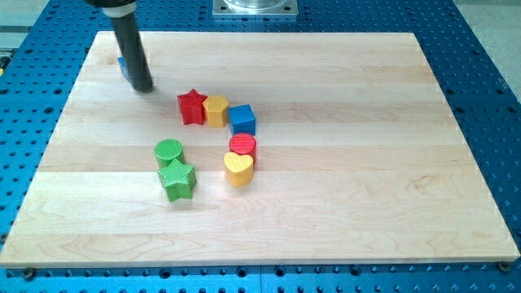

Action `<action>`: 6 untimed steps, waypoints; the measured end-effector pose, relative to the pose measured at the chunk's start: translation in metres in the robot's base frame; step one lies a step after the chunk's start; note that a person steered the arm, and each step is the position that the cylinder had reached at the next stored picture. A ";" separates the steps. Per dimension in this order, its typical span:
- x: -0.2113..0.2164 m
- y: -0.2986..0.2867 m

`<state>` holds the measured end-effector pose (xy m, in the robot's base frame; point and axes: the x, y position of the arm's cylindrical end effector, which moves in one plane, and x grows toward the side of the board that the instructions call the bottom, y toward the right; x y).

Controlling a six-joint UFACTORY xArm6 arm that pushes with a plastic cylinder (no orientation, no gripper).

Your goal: Push the triangle to the top left of the red star

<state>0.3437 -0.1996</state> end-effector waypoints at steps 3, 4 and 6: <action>-0.028 -0.045; -0.018 -0.044; -0.017 -0.008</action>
